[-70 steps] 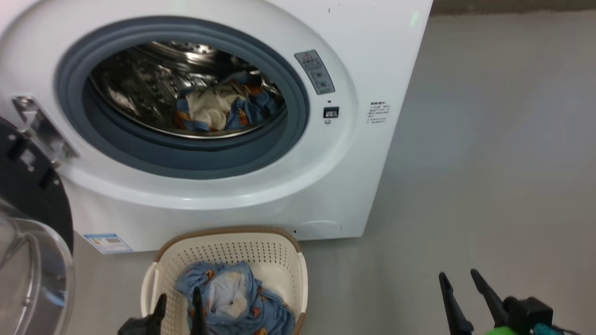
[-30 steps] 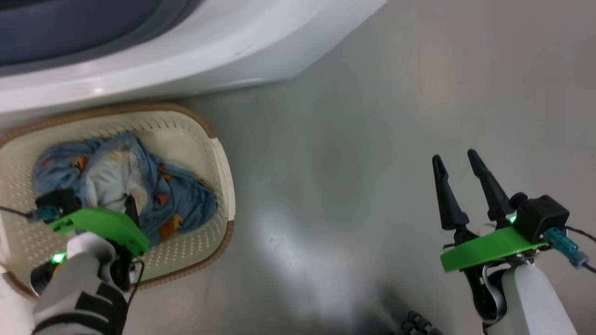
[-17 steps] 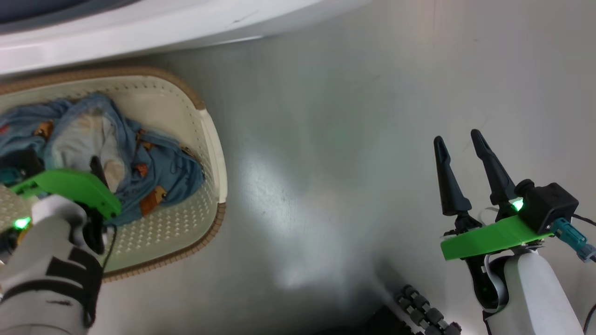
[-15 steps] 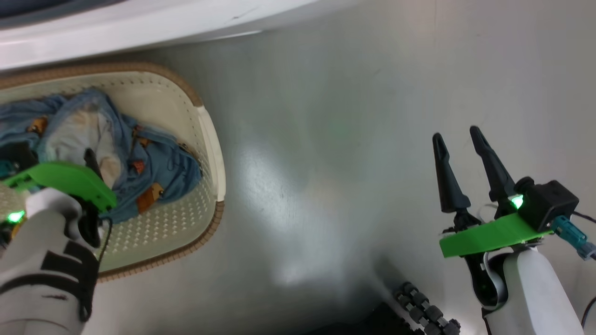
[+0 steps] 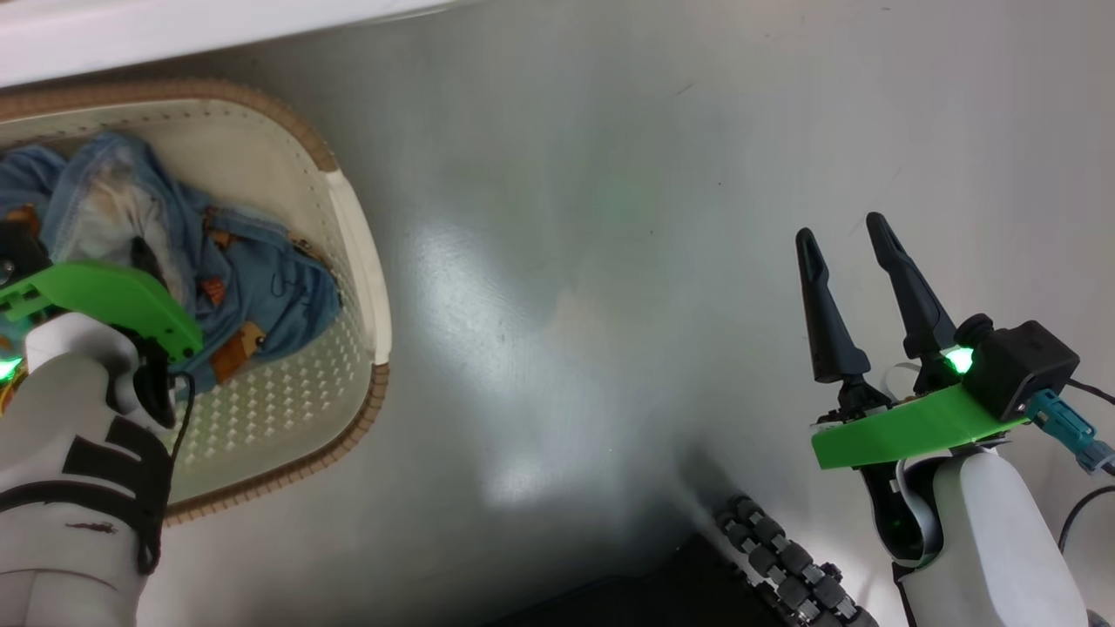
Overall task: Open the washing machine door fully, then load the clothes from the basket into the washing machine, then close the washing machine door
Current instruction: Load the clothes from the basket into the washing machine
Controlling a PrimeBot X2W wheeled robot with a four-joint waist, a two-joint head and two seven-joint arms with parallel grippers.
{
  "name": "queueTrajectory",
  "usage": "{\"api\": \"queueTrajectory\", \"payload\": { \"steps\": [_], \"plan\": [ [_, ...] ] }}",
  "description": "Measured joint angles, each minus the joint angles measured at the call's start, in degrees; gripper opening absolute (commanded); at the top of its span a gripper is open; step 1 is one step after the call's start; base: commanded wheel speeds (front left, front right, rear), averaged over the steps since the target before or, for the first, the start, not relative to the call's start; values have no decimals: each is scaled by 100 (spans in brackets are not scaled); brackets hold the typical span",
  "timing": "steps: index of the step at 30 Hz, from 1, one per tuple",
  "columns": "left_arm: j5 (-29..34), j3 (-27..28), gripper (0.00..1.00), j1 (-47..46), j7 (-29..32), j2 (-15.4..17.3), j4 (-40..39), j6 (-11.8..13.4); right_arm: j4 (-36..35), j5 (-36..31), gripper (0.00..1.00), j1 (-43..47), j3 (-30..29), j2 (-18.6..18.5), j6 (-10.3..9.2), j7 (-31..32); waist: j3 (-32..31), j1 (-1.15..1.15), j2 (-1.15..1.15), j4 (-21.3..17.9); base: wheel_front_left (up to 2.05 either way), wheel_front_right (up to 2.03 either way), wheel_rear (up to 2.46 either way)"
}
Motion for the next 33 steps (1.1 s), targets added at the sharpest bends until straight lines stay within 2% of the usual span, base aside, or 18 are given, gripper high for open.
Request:
{"api": "queueTrajectory", "payload": {
  "steps": [1,2,3,4,16,22,24,30,31,32,33],
  "plan": [
    [9,-8,60,-1,-1,0,1,0,0,3,100,-1,0,0,0,0,5,0,0,-13,0,0,0],
    [13,-14,60,-1,-11,-2,5,2,0,5,100,-3,-2,0,0,0,8,0,0,-25,0,0,0],
    [20,-25,17,-1,-34,-3,10,15,0,5,100,-7,-8,0,0,0,8,0,0,-34,0,0,0],
    [23,-29,0,-1,-42,-7,15,34,0,5,100,-10,-14,0,0,0,4,0,0,-35,0,0,0],
    [-131,102,0,76,-454,-123,34,41,75,4,100,-99,-35,-1,0,0,-226,2,0,121,0,0,0],
    [-279,232,0,344,-538,-234,-40,-126,157,3,100,-101,-54,-2,0,0,-441,2,0,213,0,0,0],
    [-310,272,0,580,-547,-343,-229,-215,200,2,100,-100,-69,-2,0,0,-609,1,0,272,0,0,0],
    [136,299,0,1325,-564,-500,-1458,-151,296,-21,100,-49,-215,-19,0,0,-1062,1,0,431,0,0,0],
    [136,299,0,1325,-564,-500,-1458,-151,296,-21,100,-49,-215,-19,0,0,-1062,1,0,431,0,0,0],
    [280,347,0,1644,-588,-604,-1829,-152,338,-56,100,-18,-225,-45,0,0,-1241,1,0,501,0,0,0],
    [280,347,0,1644,-588,-604,-1829,-152,338,-56,100,-18,-225,-45,0,0,-1241,1,0,501,0,0,0]
  ]
}}
